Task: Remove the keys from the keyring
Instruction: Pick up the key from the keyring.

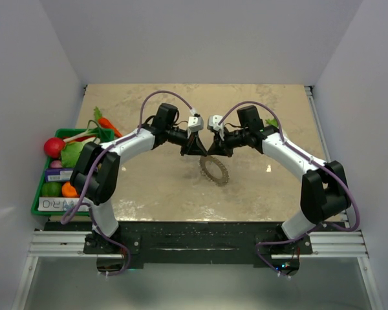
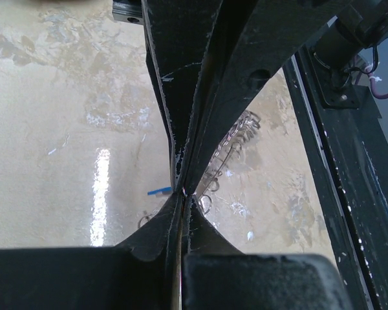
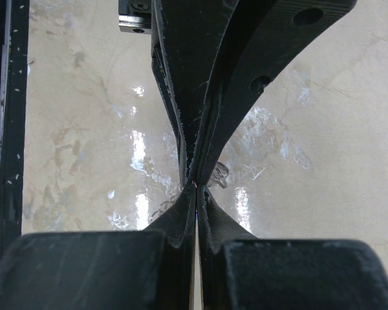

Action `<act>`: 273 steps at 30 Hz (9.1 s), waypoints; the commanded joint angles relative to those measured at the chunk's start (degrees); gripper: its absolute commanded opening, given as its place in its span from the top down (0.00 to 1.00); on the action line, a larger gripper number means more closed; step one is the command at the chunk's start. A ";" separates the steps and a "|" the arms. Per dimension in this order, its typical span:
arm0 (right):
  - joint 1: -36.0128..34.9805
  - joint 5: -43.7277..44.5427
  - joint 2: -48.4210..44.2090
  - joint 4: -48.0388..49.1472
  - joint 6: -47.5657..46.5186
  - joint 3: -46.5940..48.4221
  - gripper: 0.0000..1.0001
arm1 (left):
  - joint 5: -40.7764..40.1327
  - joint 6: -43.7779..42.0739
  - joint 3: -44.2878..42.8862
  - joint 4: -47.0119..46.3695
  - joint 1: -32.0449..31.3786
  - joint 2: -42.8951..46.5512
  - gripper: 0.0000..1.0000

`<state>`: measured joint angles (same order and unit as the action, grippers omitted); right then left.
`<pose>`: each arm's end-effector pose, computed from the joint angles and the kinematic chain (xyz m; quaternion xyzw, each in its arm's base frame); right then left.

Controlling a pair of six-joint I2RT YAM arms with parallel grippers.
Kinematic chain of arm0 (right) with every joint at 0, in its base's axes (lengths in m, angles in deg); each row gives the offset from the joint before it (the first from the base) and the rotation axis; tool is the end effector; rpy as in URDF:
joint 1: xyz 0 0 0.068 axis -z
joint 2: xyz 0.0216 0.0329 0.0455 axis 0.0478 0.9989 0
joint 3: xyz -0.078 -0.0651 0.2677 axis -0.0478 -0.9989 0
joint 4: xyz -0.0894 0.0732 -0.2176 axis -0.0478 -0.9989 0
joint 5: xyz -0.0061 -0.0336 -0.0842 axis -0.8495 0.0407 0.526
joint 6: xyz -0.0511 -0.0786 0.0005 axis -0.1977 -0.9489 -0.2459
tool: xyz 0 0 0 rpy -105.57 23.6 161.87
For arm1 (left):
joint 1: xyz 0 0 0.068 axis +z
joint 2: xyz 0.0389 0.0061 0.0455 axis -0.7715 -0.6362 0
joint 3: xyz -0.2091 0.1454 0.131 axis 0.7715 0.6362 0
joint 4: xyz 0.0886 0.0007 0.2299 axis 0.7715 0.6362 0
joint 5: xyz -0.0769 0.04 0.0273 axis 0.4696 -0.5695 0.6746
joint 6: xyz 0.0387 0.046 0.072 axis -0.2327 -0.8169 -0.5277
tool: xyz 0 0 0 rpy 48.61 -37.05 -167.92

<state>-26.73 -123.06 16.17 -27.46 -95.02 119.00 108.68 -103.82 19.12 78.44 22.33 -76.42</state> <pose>0.2881 0.1991 0.2563 -0.5665 0.6421 0.3482 0.3815 0.3131 -0.2541 0.2314 0.5229 0.6086 -0.5045 0.3189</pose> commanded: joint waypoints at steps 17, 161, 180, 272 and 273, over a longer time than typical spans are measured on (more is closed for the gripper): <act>3.68 -8.31 -6.01 -2.67 -1.27 4.01 0.52 | 2.22 -12.85 -4.40 11.38 -0.49 3.89 1.00; -0.18 -10.96 1.02 -10.76 -7.24 4.27 0.98 | 2.83 -21.75 -4.49 17.89 -0.49 12.95 1.00; -0.18 -1.20 -4.69 -2.85 -2.06 1.46 1.00 | -3.58 -12.70 -2.56 9.19 -0.49 13.74 1.00; -0.53 4.95 -14.80 2.51 0.93 1.02 1.00 | -20.45 14.38 8.07 -19.02 -0.49 18.31 0.58; -0.45 5.04 -14.72 2.51 0.84 1.10 1.00 | -20.28 14.55 8.16 -18.93 -0.49 18.48 0.58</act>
<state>-27.39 -116.02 2.78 -25.91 -93.29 119.76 92.94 -92.37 26.80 63.84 22.17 -59.98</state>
